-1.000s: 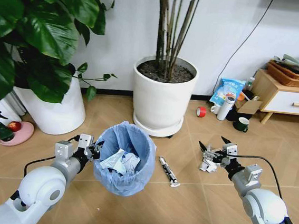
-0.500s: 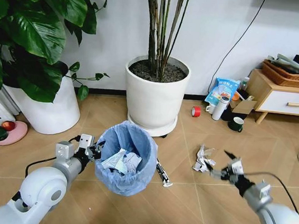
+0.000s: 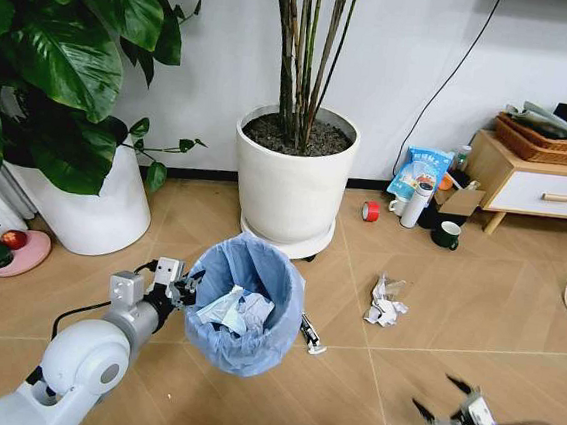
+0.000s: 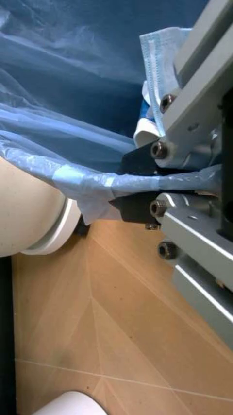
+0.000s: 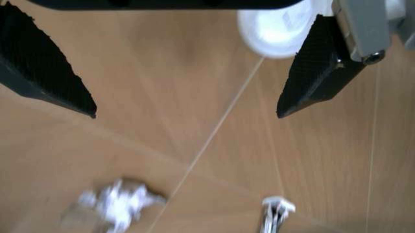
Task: Pick up the trash bin and place the garbage on the floor into it.
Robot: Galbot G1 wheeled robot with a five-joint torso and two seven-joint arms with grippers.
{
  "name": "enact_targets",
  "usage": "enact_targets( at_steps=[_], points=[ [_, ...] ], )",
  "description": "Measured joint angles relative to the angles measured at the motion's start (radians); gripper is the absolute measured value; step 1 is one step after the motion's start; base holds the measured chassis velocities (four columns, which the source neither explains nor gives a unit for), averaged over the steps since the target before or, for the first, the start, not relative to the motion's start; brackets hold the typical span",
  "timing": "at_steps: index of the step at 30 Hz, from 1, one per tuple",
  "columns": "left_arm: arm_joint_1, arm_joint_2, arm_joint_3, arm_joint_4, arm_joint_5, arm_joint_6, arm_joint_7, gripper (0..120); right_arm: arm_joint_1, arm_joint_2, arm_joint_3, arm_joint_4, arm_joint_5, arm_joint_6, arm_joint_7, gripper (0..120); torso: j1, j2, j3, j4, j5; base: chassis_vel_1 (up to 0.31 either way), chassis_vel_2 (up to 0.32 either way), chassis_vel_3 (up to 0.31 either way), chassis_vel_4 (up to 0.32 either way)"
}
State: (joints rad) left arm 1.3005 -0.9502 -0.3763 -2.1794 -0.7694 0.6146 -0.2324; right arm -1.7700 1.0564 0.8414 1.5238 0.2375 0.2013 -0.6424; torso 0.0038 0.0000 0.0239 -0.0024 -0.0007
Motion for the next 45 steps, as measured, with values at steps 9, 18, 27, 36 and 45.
enact_targets(
  at_steps=[9, 18, 27, 36, 45],
  points=[
    [0.026, 0.011, -0.004, -0.013, -0.001, -0.001, 0.003, 0, 0.077, 0.097, -0.028, -0.151, -0.081, 0.013, 0.001, 100, 0.0, 0.0, 0.0, 0.0003, -0.0002, 0.0, 0.0, 0.0, 0.0],
    [0.042, 0.024, -0.013, -0.024, -0.003, -0.005, 0.006, 0, 0.146, 0.155, -0.03, -0.252, -0.123, 0.032, 0.004, 100, 0.0, 0.0, 0.0, 0.0002, 0.0006, 0.0, 0.0, 0.0, 0.0],
    [0.03, 0.032, -0.01, -0.023, -0.007, -0.006, 0.007, 0, 0.178, 0.173, -0.024, -0.317, -0.141, 0.038, 0.007, 88, 0.0, 0.0, 0.0, 0.0002, 0.0, 0.0, 0.0, 0.0, 0.0],
    [0.018, 0.03, -0.001, -0.011, -0.007, -0.008, 0.007, 0, 0.21, 0.187, -0.023, -0.359, -0.163, 0.036, 0.005, 58, 0.0, 0.0, 0.0, 0.0001, 0.0001, 0.0, 0.0, 0.0, 0.0],
    [0.015, 0.033, 0.0, -0.01, -0.008, -0.008, 0.005, 0, 0.226, 0.19, -0.022, -0.375, -0.172, 0.037, 0.0, 23, 0.0, 0.0, 0.0, 0.0001, -0.0005, 0.0, 0.0, 0.0, 0.0]
  ],
)
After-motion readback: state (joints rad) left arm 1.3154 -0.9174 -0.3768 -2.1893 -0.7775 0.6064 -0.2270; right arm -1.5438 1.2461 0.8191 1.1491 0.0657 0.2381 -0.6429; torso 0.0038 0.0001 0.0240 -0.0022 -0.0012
